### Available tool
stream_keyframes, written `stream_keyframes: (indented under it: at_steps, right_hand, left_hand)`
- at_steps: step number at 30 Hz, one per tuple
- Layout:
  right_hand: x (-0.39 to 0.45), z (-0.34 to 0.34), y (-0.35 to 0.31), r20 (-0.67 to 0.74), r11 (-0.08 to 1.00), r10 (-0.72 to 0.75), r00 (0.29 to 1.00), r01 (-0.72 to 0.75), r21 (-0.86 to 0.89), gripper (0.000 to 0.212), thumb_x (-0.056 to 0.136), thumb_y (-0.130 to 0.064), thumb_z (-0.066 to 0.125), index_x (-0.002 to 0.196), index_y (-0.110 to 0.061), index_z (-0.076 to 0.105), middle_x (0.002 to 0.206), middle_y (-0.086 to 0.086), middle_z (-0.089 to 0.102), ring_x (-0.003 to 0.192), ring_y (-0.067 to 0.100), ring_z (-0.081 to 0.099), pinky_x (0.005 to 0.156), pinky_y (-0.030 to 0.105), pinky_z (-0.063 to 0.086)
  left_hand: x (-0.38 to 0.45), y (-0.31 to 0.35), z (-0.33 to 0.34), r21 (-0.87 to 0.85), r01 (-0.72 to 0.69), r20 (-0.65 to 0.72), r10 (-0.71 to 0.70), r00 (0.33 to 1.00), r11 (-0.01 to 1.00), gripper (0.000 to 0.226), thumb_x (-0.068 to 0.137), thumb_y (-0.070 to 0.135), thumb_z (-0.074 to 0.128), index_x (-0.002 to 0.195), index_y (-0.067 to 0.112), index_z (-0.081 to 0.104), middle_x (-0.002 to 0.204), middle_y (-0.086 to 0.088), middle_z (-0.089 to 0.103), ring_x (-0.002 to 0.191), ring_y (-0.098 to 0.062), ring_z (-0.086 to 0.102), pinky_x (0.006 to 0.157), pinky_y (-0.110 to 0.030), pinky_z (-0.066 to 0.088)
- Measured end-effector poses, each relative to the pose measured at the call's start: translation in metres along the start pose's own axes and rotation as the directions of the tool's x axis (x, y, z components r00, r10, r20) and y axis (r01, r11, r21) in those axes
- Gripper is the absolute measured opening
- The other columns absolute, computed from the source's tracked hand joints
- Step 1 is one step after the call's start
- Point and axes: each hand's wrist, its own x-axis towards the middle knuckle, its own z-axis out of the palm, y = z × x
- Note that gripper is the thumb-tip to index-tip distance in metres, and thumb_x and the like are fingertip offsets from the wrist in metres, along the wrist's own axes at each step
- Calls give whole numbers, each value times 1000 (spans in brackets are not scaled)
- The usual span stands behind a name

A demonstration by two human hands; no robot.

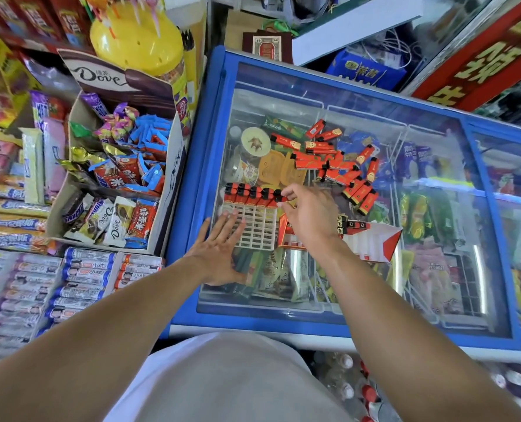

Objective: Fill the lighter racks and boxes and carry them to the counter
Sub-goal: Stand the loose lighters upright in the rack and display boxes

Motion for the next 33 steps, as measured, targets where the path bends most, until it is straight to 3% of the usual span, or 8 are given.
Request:
stream_keyframes:
  at_steps: [5,15,22,25,29,33]
  right_hand:
    - [1,0,0,-23,1000,6,1000,-6,-1,20,82,-39,80,98,-31,72,93,-15,72,79,9,65,86,37,52]
    - [7,-3,-1,3,999,1,1000,-1,-40,9,86,-40,77,92,-34,77,89,-15,69,70,7,59,78,34,53]
    - [23,-7,-1,9,998,60,998,-61,27,15,94,-43,66,102,-35,76,101,-15,67,67,3,52,58,23,40]
    - [48,-1,13,41,990,126,991,-129,61,15,98,-32,64,110,-33,72,115,-12,65,72,5,59,50,18,37]
    - [90,9,47,141,982,177,974,-165,-89,38,96,-14,65,132,-27,62,140,2,56,104,18,67,71,26,50]
    - [117,22,70,185,969,168,968,-128,-210,52,89,1,66,131,-28,62,136,4,59,118,24,61,92,41,54]
  left_hand:
    - [0,-1,1,5,-3,-6,3,1000,1000,135,71,92,49,148,27,-40,155,-1,-47,142,-19,-45,117,-50,-27]
    - [-1,1,-1,3,-5,10,5,1000,1000,135,72,92,50,146,26,-43,154,-2,-48,141,-19,-46,118,-51,-26]
    - [0,2,-1,41,7,24,-8,1000,999,140,71,91,52,145,23,-44,153,-4,-50,139,-21,-48,116,-51,-27]
    - [0,2,-2,42,7,30,-8,1000,999,140,71,91,53,146,22,-43,154,-5,-49,139,-22,-48,113,-49,-30]
    - [0,2,-2,40,3,44,-5,999,999,141,70,92,53,146,22,-43,153,-4,-50,139,-21,-48,115,-51,-28]
    - [1,1,0,58,8,31,-10,999,998,141,70,94,50,147,20,-42,154,-6,-49,141,-23,-46,118,-53,-24]
